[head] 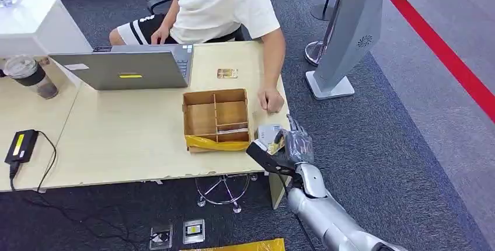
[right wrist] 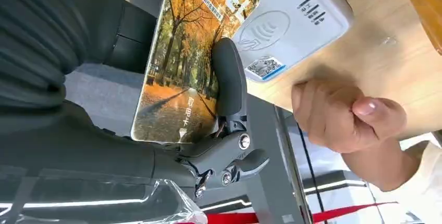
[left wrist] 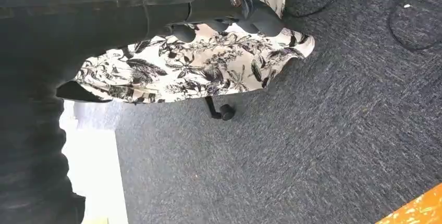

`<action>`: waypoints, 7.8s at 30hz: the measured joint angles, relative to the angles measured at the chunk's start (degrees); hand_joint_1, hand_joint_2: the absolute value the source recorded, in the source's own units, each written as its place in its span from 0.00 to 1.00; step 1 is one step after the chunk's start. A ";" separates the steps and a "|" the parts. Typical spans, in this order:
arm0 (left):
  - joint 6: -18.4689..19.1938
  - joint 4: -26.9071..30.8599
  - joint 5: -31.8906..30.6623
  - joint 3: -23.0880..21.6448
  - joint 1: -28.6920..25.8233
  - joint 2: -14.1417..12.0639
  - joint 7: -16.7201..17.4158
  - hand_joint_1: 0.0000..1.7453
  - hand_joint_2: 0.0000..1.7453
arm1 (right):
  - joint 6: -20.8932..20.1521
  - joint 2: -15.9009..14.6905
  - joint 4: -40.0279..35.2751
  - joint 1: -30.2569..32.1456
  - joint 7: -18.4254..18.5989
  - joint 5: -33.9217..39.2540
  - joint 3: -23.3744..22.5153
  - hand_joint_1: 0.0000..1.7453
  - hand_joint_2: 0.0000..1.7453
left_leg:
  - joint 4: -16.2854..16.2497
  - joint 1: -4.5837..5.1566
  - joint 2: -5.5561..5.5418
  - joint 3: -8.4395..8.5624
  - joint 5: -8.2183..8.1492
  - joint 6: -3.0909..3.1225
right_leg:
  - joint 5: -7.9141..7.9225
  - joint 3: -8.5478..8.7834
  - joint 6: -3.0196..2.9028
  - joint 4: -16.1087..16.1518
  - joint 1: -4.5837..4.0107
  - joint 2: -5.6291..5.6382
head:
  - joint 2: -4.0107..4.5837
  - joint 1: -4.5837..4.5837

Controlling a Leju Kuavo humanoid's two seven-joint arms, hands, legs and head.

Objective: Pass the card to the sensor for recognition and then transmit it.

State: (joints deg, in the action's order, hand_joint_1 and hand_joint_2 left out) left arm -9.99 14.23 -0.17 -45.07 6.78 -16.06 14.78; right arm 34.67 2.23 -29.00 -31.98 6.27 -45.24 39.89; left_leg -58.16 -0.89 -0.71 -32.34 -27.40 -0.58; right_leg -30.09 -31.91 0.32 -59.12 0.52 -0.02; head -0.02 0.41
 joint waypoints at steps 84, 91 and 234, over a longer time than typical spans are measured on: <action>1.09 0.00 -6.80 -0.76 1.48 1.73 -3.43 0.00 1.00 | -7.07 7.34 -8.72 -16.99 6.67 -40.79 5.57 0.00 1.00 | 0.00 -0.07 -0.10 -0.19 0.22 -0.03 | 0.12 -0.13 -0.05 -0.01 -0.07 -0.13 | 0.00 0.00; 0.46 0.00 -5.70 -0.76 0.79 1.73 -3.23 0.00 1.00 | -0.96 6.82 -9.31 -15.43 2.58 -32.69 2.18 0.00 1.00 | 0.00 -0.06 -0.08 -0.17 0.21 -0.03 | 0.12 -0.15 -0.05 0.01 -0.07 -0.12 | 0.00 0.00; 0.66 0.00 -7.39 2.75 0.26 0.79 -3.26 0.00 1.00 | -25.44 6.12 -11.67 -6.25 2.36 -19.98 8.48 0.00 1.00 | 0.01 -0.11 -0.01 -0.16 0.18 -0.04 | 0.14 -0.14 -0.05 0.02 -0.11 0.00 | 0.00 0.00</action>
State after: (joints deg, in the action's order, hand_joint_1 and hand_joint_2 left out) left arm -9.33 14.23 -7.56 -42.31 7.04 -15.28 11.52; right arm 9.22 8.35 -40.68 -38.23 8.63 -65.22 48.37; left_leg -58.16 -0.99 -0.72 -32.50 -27.22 -0.62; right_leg -29.95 -32.06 0.26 -59.10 0.41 -0.02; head -0.02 0.42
